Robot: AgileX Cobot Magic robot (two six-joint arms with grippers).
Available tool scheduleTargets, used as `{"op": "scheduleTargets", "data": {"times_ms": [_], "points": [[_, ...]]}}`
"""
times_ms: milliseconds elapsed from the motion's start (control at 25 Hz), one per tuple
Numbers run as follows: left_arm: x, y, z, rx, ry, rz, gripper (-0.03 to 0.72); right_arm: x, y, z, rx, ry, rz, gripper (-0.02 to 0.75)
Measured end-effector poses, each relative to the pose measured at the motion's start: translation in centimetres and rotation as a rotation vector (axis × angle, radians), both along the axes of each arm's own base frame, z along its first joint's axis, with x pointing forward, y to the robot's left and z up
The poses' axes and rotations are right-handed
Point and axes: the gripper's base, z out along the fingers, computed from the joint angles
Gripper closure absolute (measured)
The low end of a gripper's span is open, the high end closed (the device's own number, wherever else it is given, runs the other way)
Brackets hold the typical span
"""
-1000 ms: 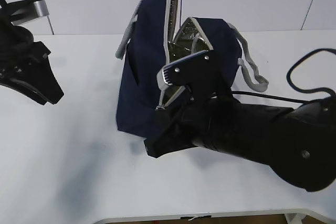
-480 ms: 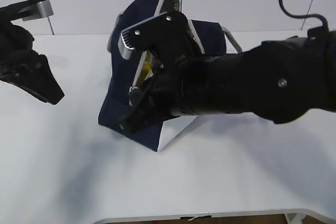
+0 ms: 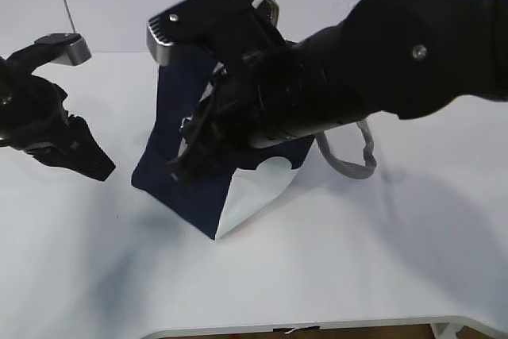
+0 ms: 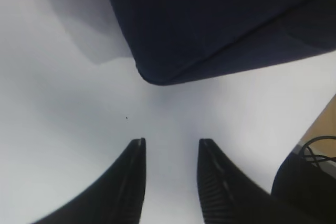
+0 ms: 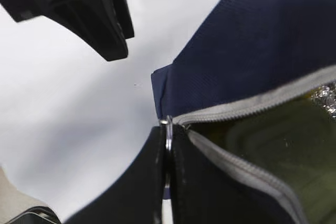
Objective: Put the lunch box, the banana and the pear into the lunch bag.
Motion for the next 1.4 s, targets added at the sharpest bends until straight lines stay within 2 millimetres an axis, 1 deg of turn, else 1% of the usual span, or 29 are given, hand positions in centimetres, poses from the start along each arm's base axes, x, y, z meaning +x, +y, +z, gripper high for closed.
{"op": "scheduleTargets", "data": {"times_ms": [200, 360, 440, 600, 800, 1040, 1200, 1400], "points": [[0.0, -0.5, -0.1, -0.065, -0.061, -0.041, 0.431, 0.3, 0.2, 1.5, -0.044, -0.02, 0.033, 0.72], [0.0, -1.0, -0.1, -0.088, -0.094, -0.07, 0.4, 0.6, 0.3, 3.0, -0.074, -0.061, 0.053, 0.72], [-0.2, -1.6, 0.0, -0.09, -0.101, -0.096, 0.383, 0.8, 0.3, 3.9, -0.09, -0.093, 0.06, 0.72], [-0.5, -2.7, 0.0, -0.096, -0.106, -0.125, 0.364, 1.1, 0.2, 5.0, -0.134, -0.136, 0.068, 0.72], [-0.5, -2.8, 0.1, -0.101, -0.111, -0.122, 0.361, 1.4, -0.1, 5.9, -0.17, -0.174, 0.052, 0.72], [-0.3, -2.5, 1.7, -0.096, -0.213, -0.081, 0.36, 1.6, 0.0, 7.0, -0.165, -0.192, 0.043, 0.72], [-0.4, -2.8, 2.7, -0.147, -0.257, -0.074, 0.36, 1.8, -0.1, 7.9, -0.172, -0.221, 0.041, 0.72], [-0.3, -3.2, 3.3, -0.201, -0.296, -0.077, 0.36, 1.8, -0.1, 8.0, -0.178, -0.229, 0.041, 0.72]]}}
